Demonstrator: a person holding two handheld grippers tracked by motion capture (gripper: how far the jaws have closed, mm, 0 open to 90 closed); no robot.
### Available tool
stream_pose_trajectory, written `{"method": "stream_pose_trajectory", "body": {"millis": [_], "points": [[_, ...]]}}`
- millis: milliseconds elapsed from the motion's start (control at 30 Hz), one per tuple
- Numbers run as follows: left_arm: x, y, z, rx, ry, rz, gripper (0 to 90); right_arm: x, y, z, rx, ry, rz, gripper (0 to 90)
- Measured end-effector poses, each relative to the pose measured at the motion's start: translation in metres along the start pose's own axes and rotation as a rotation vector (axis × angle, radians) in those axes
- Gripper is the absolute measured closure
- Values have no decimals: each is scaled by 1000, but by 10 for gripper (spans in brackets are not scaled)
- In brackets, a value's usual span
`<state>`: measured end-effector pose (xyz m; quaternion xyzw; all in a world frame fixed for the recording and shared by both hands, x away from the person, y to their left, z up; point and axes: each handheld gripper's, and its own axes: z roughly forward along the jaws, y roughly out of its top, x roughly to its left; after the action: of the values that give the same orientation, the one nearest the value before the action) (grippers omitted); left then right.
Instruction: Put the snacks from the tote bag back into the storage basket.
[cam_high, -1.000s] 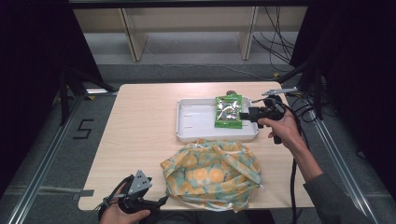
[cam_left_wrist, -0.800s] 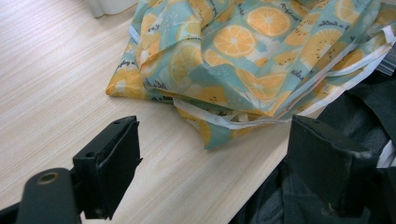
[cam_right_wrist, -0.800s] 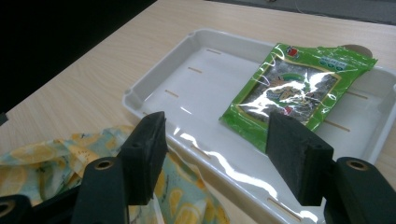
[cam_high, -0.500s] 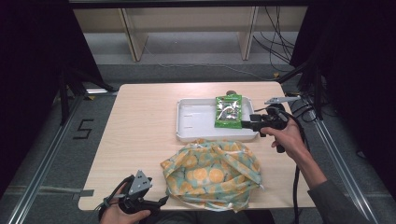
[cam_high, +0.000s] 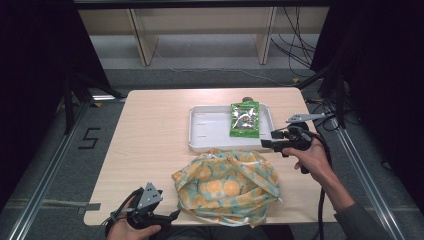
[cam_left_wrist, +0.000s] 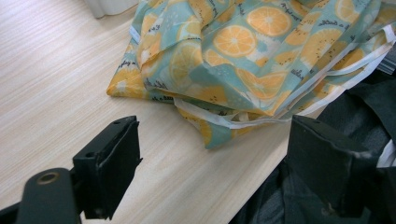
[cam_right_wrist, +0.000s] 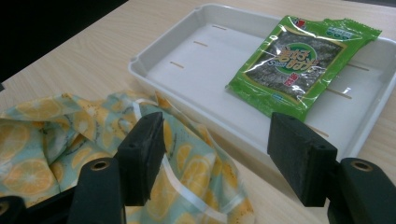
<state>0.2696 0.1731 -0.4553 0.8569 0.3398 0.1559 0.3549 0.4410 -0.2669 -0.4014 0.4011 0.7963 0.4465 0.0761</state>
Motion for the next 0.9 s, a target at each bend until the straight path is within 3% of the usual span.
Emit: {"method": "stream_pose_trajectory", "body": {"millis": [100, 133, 167, 200, 233, 267, 367, 400, 433, 467, 500, 533, 900], "points": [[1, 0, 0, 4, 1, 4, 169, 1, -5, -2, -7, 6, 8, 368], [1, 0, 0, 4, 1, 5, 169, 0, -8, -3, -9, 6, -13, 368], [-2, 0, 2, -32, 8, -40, 169, 1, -11, -5, -7, -2, -2, 364], [-2, 0, 2, -31, 7, -41, 169, 1, -11, -5, -7, -2, -2, 364], [-1, 0, 2, -25, 4, -32, 169, -1, -13, -4, -26, -16, -16, 364], [1, 0, -1, 9, 2, 7, 169, -1, -16, -6, -7, -7, -5, 364], [2, 0, -1, 25, 6, 25, 169, 0, -22, -9, -17, -5, 5, 358], [2, 0, -1, 24, 7, 24, 169, 1, -24, -11, -3, -4, 9, 356], [2, 0, -1, 24, 7, 23, 169, -2, -27, -12, -13, 3, -26, 351], [2, 0, -1, 24, 7, 22, 169, -2, -27, -12, -13, 3, -26, 351], [2, 0, -1, 25, 7, 25, 169, -1, -29, -15, -12, -26, -27, 347], [2, 0, -1, 26, 7, 24, 169, 1, -31, -17, -15, -22, 4, 345], [2, 0, -1, 25, 6, 26, 169, 0, -51, -28, -20, -16, -15, 338]]}}
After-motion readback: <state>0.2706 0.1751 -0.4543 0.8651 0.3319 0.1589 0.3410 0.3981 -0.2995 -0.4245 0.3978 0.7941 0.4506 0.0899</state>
